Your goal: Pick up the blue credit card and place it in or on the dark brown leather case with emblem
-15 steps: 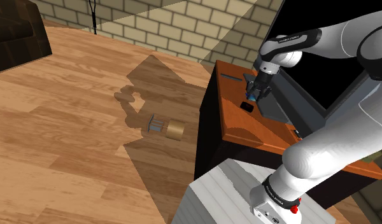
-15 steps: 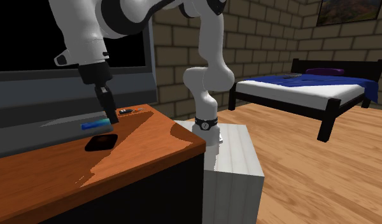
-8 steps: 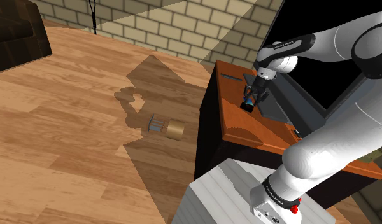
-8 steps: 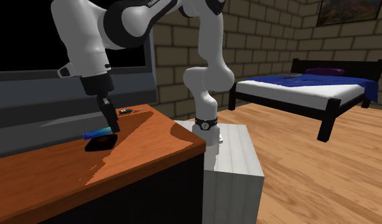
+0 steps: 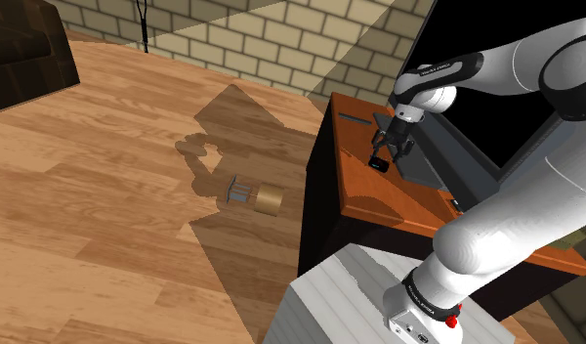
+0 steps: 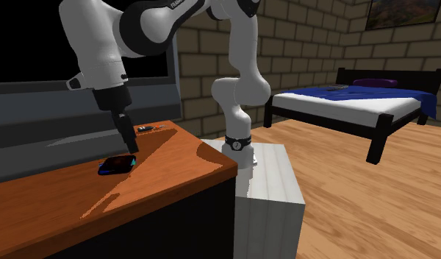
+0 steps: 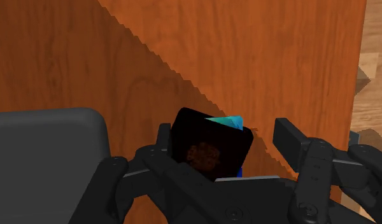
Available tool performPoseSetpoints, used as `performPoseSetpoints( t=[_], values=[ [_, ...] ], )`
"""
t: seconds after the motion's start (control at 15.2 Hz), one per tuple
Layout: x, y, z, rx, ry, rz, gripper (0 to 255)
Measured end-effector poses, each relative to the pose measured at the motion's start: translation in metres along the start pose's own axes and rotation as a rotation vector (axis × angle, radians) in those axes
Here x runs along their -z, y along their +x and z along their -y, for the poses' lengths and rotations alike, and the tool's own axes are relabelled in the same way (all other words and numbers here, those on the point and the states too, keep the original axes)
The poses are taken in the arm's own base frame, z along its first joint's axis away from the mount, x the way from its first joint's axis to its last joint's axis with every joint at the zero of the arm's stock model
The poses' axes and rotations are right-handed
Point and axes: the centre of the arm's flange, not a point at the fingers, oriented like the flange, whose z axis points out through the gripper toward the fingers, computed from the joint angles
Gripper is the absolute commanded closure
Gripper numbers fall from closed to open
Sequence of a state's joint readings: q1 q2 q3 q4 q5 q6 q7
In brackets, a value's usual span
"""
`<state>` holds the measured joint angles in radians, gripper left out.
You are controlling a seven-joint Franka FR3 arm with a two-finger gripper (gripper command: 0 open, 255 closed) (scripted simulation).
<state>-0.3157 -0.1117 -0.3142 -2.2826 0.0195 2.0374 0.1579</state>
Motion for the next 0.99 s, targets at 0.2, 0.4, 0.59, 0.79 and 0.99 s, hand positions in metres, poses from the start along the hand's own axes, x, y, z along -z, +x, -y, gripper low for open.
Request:
performPoseSetpoints(
  t=[0.2, 0.4, 0.59, 0.79, 0.99],
  values=[
    [0.0, 0.0, 0.0, 0.0, 0.0, 0.0, 0],
    [0.016, 0.001, 0.002, 0.0, 0.0, -0.001, 0],
    [0.045, 0.002, 0.0, 0.0, 0.0, -0.001, 0],
    [0.049, 0.0, 0.0, 0.0, 0.0, 0.0, 0],
    [0.05, 0.0, 0.0, 0.0, 0.0, 0.0, 0]
  ],
)
